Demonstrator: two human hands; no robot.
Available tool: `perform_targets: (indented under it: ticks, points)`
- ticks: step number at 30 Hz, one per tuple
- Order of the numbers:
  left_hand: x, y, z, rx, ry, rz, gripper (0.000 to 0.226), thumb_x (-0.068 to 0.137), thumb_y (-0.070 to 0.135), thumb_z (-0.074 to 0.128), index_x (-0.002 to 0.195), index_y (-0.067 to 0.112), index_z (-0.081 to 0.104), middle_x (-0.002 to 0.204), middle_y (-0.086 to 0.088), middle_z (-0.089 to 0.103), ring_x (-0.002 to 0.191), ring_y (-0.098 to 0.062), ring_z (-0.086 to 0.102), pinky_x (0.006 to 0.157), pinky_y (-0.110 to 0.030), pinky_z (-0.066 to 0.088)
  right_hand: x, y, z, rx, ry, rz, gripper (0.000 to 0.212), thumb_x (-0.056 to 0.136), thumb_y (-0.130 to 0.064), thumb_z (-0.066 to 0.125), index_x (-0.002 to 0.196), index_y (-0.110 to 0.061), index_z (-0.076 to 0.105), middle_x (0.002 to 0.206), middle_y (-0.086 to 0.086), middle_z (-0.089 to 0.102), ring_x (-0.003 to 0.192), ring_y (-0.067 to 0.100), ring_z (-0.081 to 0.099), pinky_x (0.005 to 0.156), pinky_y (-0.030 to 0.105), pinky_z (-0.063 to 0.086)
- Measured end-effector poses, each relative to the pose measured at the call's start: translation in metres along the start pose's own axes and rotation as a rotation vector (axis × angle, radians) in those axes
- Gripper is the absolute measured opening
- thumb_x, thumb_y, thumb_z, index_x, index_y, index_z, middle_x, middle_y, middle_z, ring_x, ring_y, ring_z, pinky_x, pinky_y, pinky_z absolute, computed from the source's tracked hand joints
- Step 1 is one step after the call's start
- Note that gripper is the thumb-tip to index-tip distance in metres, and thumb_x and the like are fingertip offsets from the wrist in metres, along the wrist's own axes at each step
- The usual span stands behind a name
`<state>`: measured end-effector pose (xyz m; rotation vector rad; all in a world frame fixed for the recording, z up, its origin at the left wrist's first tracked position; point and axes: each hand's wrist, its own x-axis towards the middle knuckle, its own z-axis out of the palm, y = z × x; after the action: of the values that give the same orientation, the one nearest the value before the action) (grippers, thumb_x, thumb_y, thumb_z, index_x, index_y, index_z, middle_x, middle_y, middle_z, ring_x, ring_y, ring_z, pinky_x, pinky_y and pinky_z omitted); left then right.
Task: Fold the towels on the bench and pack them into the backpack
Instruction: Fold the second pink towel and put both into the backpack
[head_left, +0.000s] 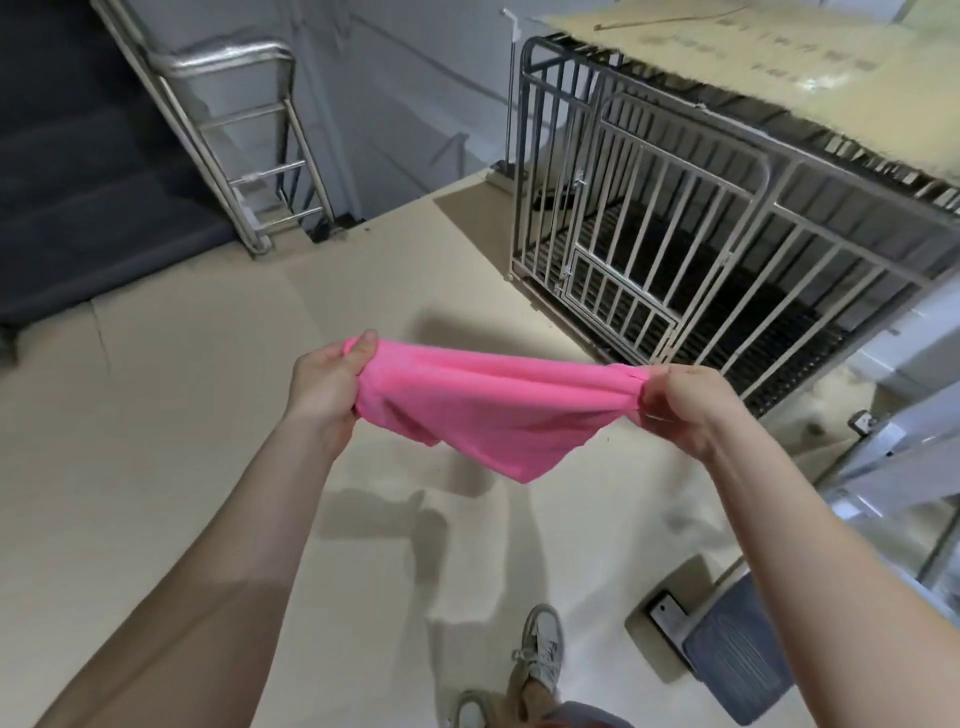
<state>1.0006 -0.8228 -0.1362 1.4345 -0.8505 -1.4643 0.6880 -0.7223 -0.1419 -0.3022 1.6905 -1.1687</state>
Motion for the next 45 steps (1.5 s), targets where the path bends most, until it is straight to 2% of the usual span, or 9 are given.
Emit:
perform_targets:
  ticks: [5,10,15,19,23,25,33,38,45]
  points:
    - [0.019,0.015,-0.003,-0.218,-0.12,-0.135,0.037,0.091,-0.001,0.057,0.124,0.016,0.054,0.091,-0.005,0.066,0.074,-0.014,0.065,0.065,-0.03,0.057,0.008,-0.016,-0.014,0.208,-0.204,0.13,0.05,0.073,0.006,0.038,0.097,-0.025,0.068,0.071,-0.005,0.057,0.061,0.009,0.046,0.064,0.024,0.037]
    - [0.006,0.014,0.004,0.277,-0.391,-0.029,0.046,0.078,-0.024,0.053,0.098,0.014,0.068,0.077,-0.004,0.067,0.077,-0.018,0.061,0.066,-0.016,0.055,0.01,-0.025,-0.015,0.45,-0.158,0.057,0.027,0.084,0.0,0.046,0.085,-0.018,0.066,0.068,-0.005,0.054,0.051,0.006,0.047,0.045,0.015,0.042]
    - [-0.002,0.01,0.013,0.88,-0.239,0.341,0.029,0.079,-0.003,0.07,0.077,0.026,0.072,0.075,0.008,0.07,0.078,-0.018,0.064,0.076,-0.028,0.05,-0.009,-0.023,-0.049,0.432,0.146,-0.146,0.011,0.092,-0.002,0.054,0.094,-0.004,0.065,0.056,0.002,0.059,0.048,0.009,0.063,0.045,0.016,0.049]
    - [-0.041,0.012,0.04,1.107,-0.376,0.694,0.013,0.083,0.014,0.07,0.077,0.025,0.072,0.087,0.002,0.058,0.091,-0.016,0.053,0.082,-0.025,0.037,-0.038,-0.007,-0.065,-0.089,0.285,-0.377,0.025,0.092,-0.007,0.061,0.115,-0.006,0.066,0.072,-0.001,0.055,0.066,0.01,0.057,0.066,0.021,0.049]
    - [-0.093,0.001,0.082,1.082,-0.731,0.805,0.009,0.089,0.022,0.06,0.084,0.021,0.067,0.083,0.007,0.065,0.081,-0.011,0.058,0.073,-0.026,0.039,-0.086,0.019,-0.021,-0.514,-0.249,-0.535,0.064,0.074,-0.013,0.082,0.132,-0.024,0.056,0.121,-0.006,0.061,0.115,0.002,0.054,0.101,0.024,0.041]
    - [-0.114,-0.007,0.096,0.988,-0.82,0.789,0.009,0.086,0.024,0.057,0.088,0.028,0.066,0.082,0.009,0.069,0.08,-0.007,0.062,0.073,-0.03,0.048,-0.1,0.036,0.002,-0.468,-0.42,-0.535,0.052,0.076,-0.003,0.079,0.123,-0.014,0.06,0.114,0.001,0.066,0.107,0.008,0.06,0.095,0.03,0.048]
    - [-0.148,-0.048,0.092,0.312,-0.958,0.264,0.045,0.066,0.019,0.079,0.094,0.031,0.046,0.098,0.0,0.068,0.079,-0.016,0.06,0.072,-0.03,0.05,-0.138,0.053,-0.027,-0.361,-0.14,-0.494,0.019,0.092,-0.018,0.065,0.088,-0.001,0.073,0.063,0.006,0.067,0.054,0.006,0.055,0.048,0.019,0.042]
    - [-0.184,-0.069,0.114,0.32,-0.931,0.332,0.05,0.061,-0.007,0.051,0.085,0.035,0.039,0.11,-0.011,0.065,0.063,-0.016,0.051,0.056,-0.036,0.043,-0.152,0.063,-0.059,-0.304,-0.029,-0.452,0.03,0.098,-0.021,0.055,0.087,0.001,0.071,0.079,0.014,0.073,0.068,0.018,0.057,0.065,0.033,0.045]
    - [-0.228,-0.092,0.161,0.619,-0.94,0.61,0.039,0.063,-0.003,0.056,0.084,0.028,0.047,0.063,0.014,0.047,0.058,-0.007,0.039,0.06,-0.026,0.041,-0.181,0.051,-0.14,0.053,0.085,-0.467,0.03,0.098,-0.027,0.054,0.093,0.0,0.066,0.078,0.011,0.067,0.076,0.021,0.061,0.072,0.033,0.049]
